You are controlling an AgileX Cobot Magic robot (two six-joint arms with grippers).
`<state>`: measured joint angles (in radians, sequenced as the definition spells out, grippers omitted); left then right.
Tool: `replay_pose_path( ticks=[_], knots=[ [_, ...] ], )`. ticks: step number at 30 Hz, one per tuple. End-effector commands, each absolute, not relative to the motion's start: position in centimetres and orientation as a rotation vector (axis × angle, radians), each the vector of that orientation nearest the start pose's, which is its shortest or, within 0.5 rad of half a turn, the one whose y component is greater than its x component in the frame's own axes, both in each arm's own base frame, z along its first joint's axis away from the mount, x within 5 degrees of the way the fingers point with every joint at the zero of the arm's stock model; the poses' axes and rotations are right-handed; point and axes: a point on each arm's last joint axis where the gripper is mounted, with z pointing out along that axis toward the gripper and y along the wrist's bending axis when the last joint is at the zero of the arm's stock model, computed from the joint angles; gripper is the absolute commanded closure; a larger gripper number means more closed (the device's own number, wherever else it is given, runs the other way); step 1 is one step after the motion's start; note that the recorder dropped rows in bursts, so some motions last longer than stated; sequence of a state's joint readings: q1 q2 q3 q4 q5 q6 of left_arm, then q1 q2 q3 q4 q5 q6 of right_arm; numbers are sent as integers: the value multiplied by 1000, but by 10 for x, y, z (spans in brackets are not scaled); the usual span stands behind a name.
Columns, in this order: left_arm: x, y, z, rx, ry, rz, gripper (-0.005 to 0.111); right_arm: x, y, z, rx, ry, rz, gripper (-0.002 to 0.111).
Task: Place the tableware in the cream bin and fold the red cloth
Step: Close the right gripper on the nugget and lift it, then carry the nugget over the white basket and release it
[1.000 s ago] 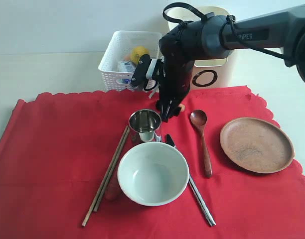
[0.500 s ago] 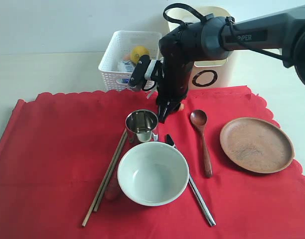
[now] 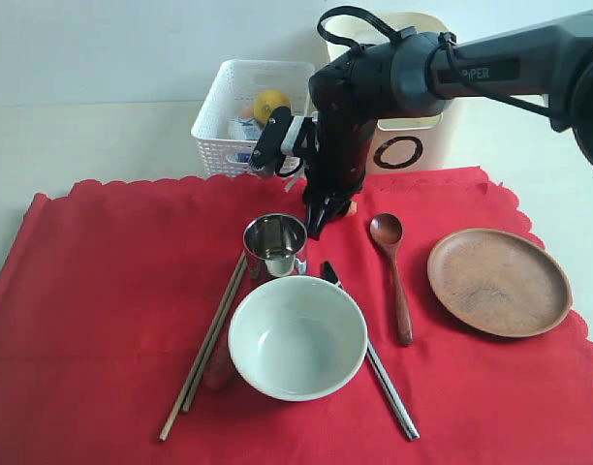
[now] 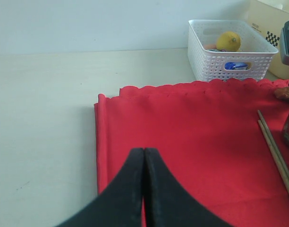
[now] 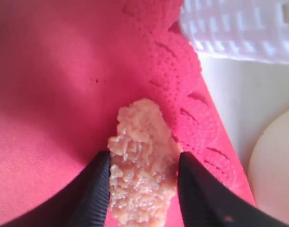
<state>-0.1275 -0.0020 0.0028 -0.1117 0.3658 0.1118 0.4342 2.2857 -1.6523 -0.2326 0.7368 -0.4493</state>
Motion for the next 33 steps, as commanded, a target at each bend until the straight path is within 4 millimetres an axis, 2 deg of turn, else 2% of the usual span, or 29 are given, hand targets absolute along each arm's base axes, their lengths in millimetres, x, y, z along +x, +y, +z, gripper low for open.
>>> replay_pose_path(
  ticks=[1, 5, 11, 14, 17, 25, 33],
  knots=[
    [52, -10, 181, 152, 1832, -125, 107, 430, 185, 116, -1379, 2470, -242, 108],
    [52, -10, 181, 152, 1832, -125, 107, 430, 185, 123, -1374, 2460, -245, 108],
    [52, -10, 181, 152, 1832, -125, 107, 429, 185, 156, -1313, 2408, -241, 108],
    [52, -10, 181, 152, 1832, -125, 107, 432, 187, 176, -1162, 2372, -197, 108],
    [52, -10, 181, 152, 1832, -125, 107, 433, 192, 185, -1007, 2372, -101, 108],
    [52, -10, 181, 152, 1832, -125, 107, 436, 207, 191, -784, 2341, 144, 108],
    [52, -10, 181, 152, 1832, -125, 107, 436, 207, 194, -780, 2332, 147, 108]
  ],
)
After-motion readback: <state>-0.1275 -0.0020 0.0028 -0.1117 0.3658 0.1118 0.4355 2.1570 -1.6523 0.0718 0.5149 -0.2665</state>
